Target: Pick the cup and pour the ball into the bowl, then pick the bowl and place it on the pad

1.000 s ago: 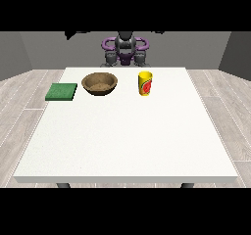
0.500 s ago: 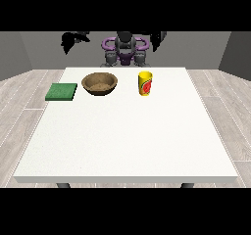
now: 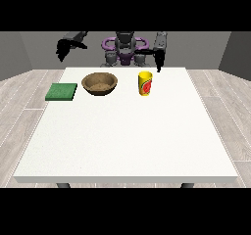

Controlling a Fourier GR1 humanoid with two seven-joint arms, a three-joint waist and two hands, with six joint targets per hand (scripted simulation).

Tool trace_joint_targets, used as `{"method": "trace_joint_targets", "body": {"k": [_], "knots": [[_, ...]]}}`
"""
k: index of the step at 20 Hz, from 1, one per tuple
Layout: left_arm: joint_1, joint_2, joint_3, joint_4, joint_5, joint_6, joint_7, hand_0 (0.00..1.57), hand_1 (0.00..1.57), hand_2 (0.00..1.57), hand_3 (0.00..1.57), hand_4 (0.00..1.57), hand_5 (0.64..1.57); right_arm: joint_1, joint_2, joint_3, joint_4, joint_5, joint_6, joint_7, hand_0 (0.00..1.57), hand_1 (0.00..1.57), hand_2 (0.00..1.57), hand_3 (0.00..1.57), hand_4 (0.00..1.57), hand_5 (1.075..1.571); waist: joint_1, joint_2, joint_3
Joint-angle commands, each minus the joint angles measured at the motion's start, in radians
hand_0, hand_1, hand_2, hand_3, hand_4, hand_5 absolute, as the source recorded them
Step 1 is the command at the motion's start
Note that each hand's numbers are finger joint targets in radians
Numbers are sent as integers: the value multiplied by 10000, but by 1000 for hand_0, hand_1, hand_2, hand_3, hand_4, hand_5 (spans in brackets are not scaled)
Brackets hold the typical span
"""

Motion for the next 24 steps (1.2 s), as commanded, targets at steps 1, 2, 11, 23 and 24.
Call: {"method": "trace_joint_targets", "body": {"k": [1, 2, 11, 23, 24], "knots": [[223, -331, 196, 1697, -67, -58, -1815, 0, 0, 0, 0, 0, 1477, -221, -107, -44, 176, -36, 72, -40, 0, 0, 0, 0, 206, 1571, -85, 77, -2], [-441, 185, 1014, 2282, 352, -359, -2096, 0, 0, 0, 0, 0, 1486, -157, 58, 284, -189, 227, -56, -8, 0, 0, 0, 0, 188, 1571, -280, 273, -4], [-1625, -356, 976, 4484, 157, 426, -2549, 0, 0, 0, 0, 0, 1444, -805, -1052, -905, 1505, -719, 970, -338, 0, 0, 0, 0, 130, 1571, -402, 36, 2], [-2033, 460, 1332, 6419, -1674, 3295, -3575, 1289, 1289, 1571, 1571, 1153, 1547, -763, -1878, -1262, 951, -1455, 1701, 537, 0, 0, 0, 122, 0, 1570, -1343, -5, 12], [-1822, 299, 827, 6400, -2270, 3693, -3564, 1288, 1288, 1571, 1571, 1174, 1546, -869, -1803, -1219, 1081, -1624, 1587, 1005, 0, 0, 0, 189, 0, 1570, -1227, -427, 15]]}}
